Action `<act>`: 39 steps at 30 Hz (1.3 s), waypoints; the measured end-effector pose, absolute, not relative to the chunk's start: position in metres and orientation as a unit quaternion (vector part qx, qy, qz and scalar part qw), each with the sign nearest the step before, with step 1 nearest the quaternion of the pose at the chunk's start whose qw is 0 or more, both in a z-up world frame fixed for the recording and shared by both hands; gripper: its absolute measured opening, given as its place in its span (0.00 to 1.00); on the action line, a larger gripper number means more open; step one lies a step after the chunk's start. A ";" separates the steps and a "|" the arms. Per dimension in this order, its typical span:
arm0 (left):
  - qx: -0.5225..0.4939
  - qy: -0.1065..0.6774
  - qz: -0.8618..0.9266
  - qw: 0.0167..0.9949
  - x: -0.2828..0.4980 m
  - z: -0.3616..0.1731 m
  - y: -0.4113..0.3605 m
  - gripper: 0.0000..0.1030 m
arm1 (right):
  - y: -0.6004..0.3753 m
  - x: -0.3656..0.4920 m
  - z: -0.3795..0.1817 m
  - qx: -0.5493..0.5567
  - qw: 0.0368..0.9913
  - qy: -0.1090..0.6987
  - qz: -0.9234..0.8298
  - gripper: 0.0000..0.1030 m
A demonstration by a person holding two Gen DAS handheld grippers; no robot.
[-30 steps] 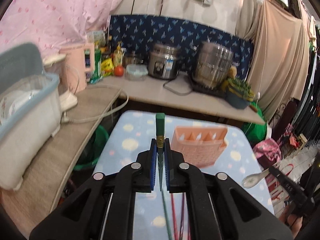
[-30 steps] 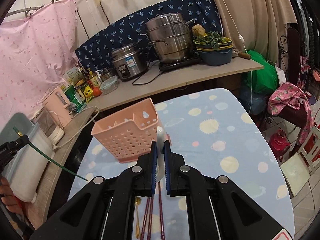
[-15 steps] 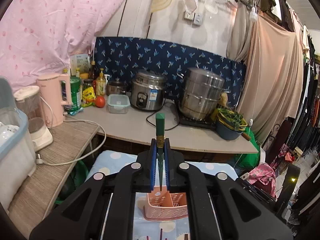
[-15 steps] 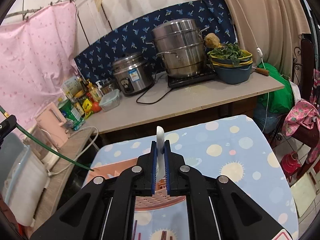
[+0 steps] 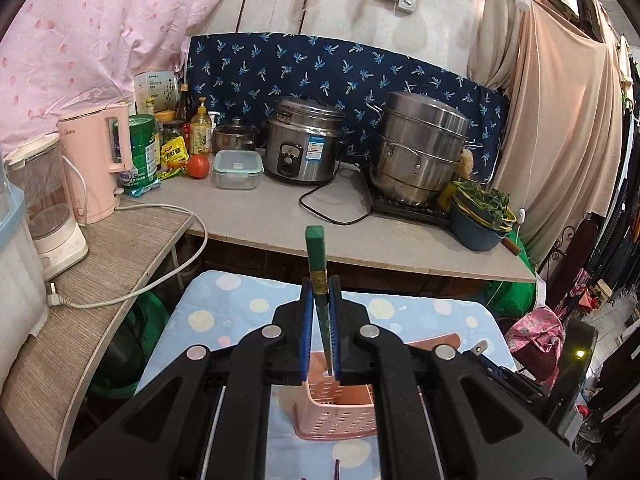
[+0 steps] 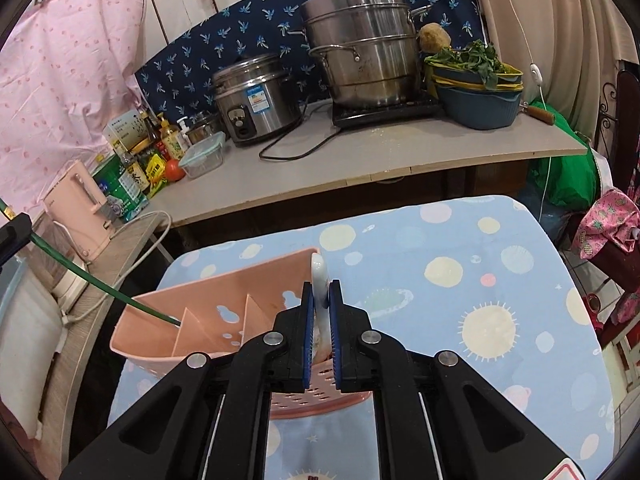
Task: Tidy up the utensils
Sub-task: 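Lift the green chopstick and white spoon into the pink caddy and open both tools, then move both open tools back down over the remaining chopsticks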
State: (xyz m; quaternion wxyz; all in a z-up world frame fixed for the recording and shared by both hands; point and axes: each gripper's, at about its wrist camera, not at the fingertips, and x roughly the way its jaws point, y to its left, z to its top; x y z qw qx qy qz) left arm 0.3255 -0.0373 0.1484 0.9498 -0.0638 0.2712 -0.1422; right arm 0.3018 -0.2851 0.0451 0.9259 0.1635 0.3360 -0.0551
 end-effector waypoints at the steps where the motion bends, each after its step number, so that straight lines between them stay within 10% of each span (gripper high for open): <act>1: -0.064 0.272 -0.143 0.949 0.325 0.148 -0.037 0.07 | -0.285 0.302 0.042 0.163 0.925 0.339 -0.054 0.09; 39: -0.063 0.363 -0.126 0.921 0.266 0.059 0.003 0.15 | -0.281 0.220 0.037 0.141 0.935 0.319 -0.065 0.27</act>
